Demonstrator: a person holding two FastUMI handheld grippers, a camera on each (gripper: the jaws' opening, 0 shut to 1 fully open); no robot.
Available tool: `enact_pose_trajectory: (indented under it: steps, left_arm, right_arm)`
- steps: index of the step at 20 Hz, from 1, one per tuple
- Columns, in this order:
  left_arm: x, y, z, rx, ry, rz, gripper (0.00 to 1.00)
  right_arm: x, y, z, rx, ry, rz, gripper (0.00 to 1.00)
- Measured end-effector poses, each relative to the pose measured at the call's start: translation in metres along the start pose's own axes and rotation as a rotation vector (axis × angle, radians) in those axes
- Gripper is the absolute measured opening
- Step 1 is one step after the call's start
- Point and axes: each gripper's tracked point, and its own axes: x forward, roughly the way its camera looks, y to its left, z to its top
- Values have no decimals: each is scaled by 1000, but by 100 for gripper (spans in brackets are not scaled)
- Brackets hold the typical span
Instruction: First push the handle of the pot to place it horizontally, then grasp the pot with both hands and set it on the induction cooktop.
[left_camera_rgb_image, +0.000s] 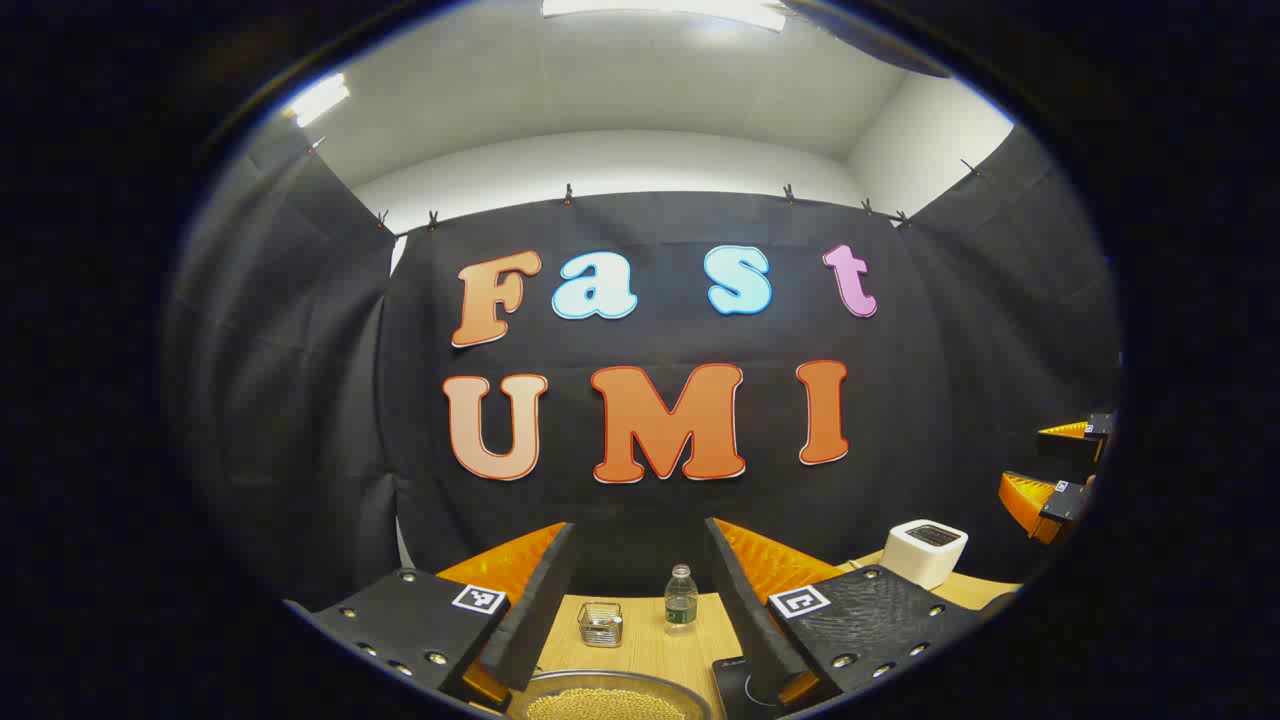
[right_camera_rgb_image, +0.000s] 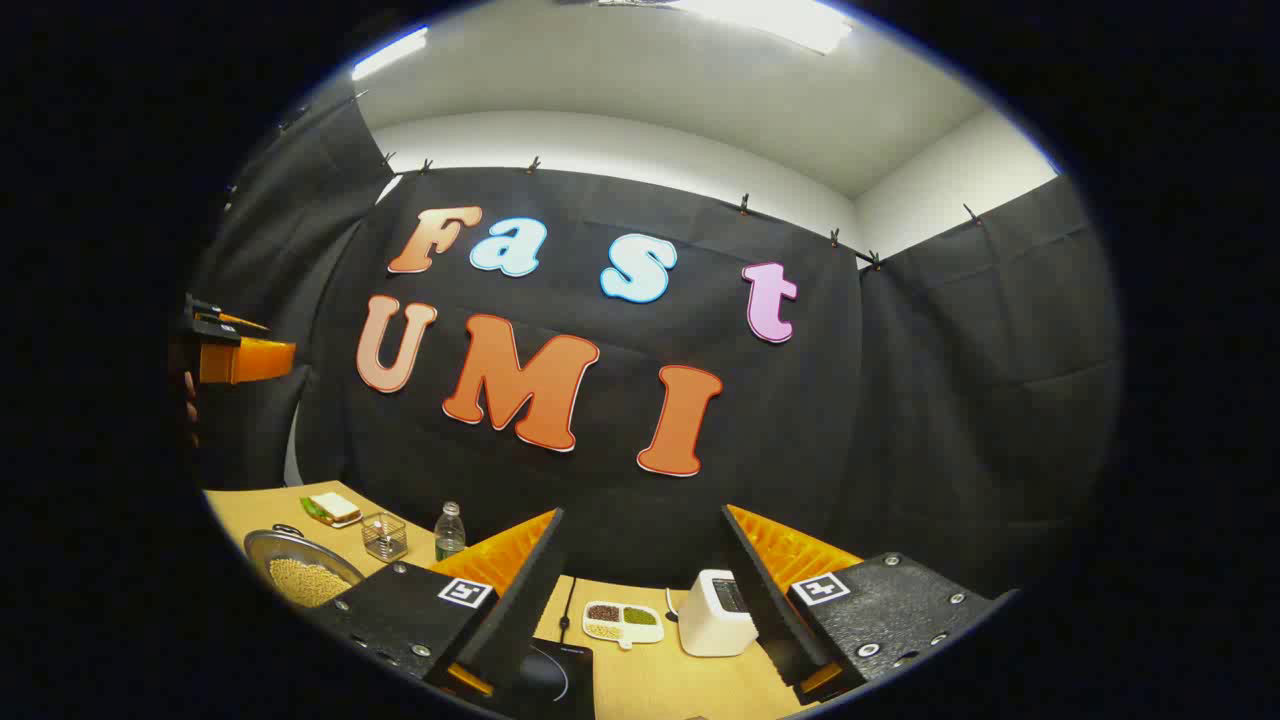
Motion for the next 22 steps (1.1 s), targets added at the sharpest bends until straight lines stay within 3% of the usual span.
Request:
enact_pose_trajectory:
  steps: [8,15,22]
  left_arm:
    - [31,17,-11,-36,7,-107,80]
    - [36,30,10,-36,-27,-60,79]
    - [21,14,35,17,-61,4,79]
  right_arm:
    - [12,3,0,-94,79,-104,94]
    - [19,3,24,-75,54,-81,94]
    - [34,-2,52,-25,-34,1,94]
